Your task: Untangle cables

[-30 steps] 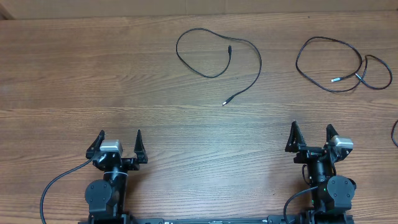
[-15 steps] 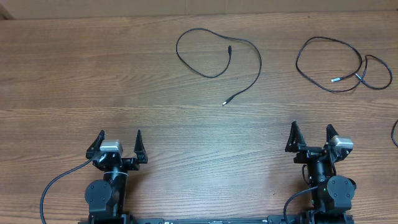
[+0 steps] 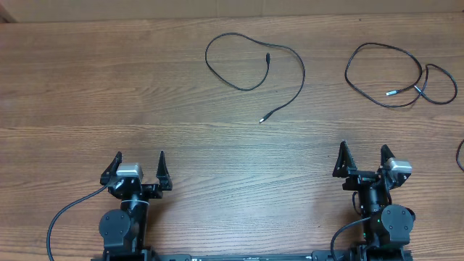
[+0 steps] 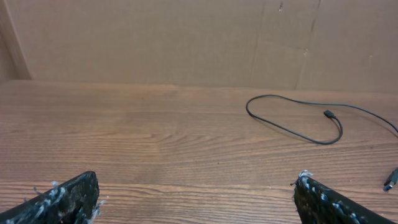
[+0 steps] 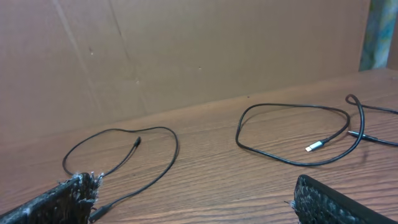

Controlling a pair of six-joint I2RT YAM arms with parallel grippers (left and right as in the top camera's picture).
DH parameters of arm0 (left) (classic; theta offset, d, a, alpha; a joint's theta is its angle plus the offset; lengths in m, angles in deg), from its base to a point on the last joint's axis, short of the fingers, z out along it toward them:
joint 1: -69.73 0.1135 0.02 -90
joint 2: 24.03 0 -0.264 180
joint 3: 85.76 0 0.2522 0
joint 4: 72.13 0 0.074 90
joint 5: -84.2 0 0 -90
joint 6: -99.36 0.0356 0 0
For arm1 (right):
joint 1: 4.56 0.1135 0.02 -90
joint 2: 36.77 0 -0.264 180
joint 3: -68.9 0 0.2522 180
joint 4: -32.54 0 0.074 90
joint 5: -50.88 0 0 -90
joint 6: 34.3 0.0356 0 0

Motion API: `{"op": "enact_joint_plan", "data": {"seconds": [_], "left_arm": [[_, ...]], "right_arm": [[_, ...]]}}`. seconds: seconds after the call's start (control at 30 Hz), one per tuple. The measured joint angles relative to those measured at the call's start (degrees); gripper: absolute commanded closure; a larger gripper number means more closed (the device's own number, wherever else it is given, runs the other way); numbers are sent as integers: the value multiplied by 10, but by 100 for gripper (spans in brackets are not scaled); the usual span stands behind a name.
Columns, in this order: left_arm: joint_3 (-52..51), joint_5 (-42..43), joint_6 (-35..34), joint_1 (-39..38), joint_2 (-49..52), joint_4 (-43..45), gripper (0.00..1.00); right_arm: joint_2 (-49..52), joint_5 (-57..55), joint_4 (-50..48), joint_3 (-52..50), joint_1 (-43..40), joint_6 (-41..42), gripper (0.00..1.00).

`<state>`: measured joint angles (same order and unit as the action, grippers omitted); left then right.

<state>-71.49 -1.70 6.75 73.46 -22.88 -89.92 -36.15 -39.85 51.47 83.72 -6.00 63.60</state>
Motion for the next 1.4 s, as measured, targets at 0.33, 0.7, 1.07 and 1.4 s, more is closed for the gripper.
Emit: {"op": "enact_joint_plan", "data": {"seconds": [0.33,0.7,1.07,1.4], "left_arm": [[0,0,0,0,0,0,0],[0,0,0,0,0,0,0],[0,0,0,0,0,0,1],[0,0,0,0,0,0,0]], "right_arm": [[0,2,0,0,0,-18,0],[0,23,0,0,0,-74,0],[0,37,-1,0,0,-96,0],[0,37,-1,0,0,-97,0]]}}
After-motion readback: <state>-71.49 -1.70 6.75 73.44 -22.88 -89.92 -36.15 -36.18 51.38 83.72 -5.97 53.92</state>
